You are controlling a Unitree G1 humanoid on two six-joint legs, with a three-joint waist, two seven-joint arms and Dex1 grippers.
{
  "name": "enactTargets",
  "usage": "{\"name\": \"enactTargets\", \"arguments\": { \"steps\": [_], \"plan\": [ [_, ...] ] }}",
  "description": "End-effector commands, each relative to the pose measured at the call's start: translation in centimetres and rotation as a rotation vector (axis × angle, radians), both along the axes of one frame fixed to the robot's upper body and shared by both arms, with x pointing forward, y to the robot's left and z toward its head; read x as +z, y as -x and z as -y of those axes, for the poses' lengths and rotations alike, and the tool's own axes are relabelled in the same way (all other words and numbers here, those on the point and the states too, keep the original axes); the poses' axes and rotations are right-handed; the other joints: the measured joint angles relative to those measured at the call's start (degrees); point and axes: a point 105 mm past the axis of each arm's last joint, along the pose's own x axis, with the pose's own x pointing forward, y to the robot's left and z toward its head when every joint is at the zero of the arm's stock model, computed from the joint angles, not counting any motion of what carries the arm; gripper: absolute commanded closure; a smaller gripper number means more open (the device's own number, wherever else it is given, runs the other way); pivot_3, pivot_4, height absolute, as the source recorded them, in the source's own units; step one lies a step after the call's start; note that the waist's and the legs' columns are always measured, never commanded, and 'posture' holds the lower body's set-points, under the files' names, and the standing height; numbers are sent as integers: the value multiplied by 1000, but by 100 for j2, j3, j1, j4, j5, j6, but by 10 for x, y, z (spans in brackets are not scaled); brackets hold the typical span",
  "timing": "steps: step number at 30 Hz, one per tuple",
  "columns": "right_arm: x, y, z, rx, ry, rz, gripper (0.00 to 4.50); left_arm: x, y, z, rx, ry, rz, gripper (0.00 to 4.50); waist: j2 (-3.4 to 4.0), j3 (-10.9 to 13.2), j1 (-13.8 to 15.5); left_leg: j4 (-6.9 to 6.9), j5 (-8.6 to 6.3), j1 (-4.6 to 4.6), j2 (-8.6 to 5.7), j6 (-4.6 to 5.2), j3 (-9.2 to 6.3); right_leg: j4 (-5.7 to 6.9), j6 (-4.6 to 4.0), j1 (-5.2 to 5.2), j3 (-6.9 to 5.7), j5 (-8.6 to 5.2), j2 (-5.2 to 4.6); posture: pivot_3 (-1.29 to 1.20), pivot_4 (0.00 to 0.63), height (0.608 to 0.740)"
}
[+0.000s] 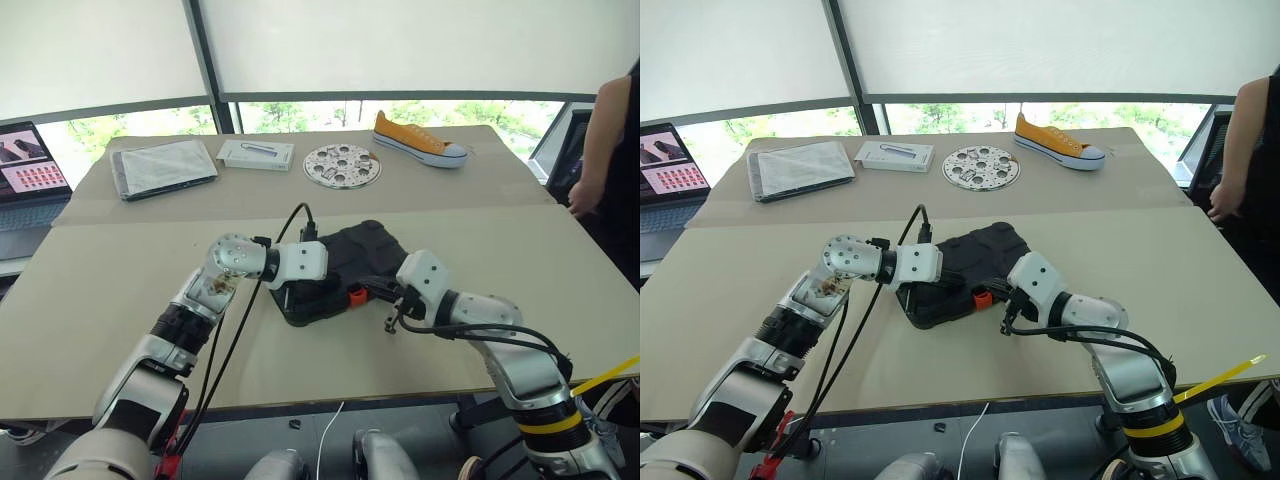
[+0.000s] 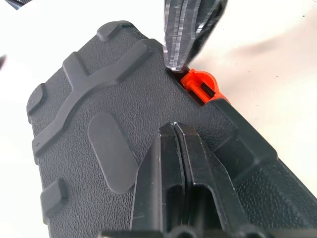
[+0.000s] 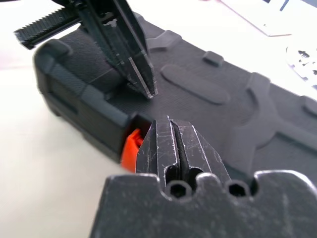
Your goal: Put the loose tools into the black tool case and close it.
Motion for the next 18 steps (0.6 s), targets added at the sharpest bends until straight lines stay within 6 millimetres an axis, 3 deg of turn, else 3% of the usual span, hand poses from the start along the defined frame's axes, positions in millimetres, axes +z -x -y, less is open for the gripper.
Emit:
{"name": "enactTargets", "arguments": {
  "steps": [1, 5, 6, 10, 14, 18],
  "plan": [
    [32, 20, 17, 87, -19, 0, 2998, -16, 6, -38, 120, -6, -200, 3042, 0, 0, -40, -2, -1, 0, 1, 1, 0, 0, -1, -4, 0, -1, 1, 0, 150, 737],
    [55, 43, 50, 185, 13, -93, 1712, 14, 33, -77, 170, 92, -298, 1710, 1, 7, -100, -18, -2, 0, 5, 2, -1, 0, -11, -13, -1, -12, 4, 0, 150, 737],
    [64, 43, 63, 184, 22, -115, 1282, 26, 47, -95, 183, 124, -337, 1229, -1, 11, -100, -19, -3, 1, 9, 2, -3, 0, -13, -12, -5, -14, 5, 0, 150, 737],
    [83, 43, 97, 162, 46, -153, 27, 47, 85, -130, 252, 147, -427, 0, 9, 67, -85, -21, -13, -4, 8, 7, 0, 1, -18, -28, -10, -17, 9, 0, 150, 737],
    [97, 32, 131, 106, 61, -152, 27, 65, 115, -172, 395, 169, -437, 0, 15, 88, -14, -19, -16, -18, 4, 9, 0, -4, -19, -34, -18, -17, 0, 0, 150, 737],
    [102, 21, 142, 85, 1, -145, 27, 77, 119, -187, 515, 272, -389, 0, 19, 95, 31, -19, -24, -23, 3, -6, 0, -8, -19, -33, -23, -17, -10, 0, 150, 737]
  ]
}}
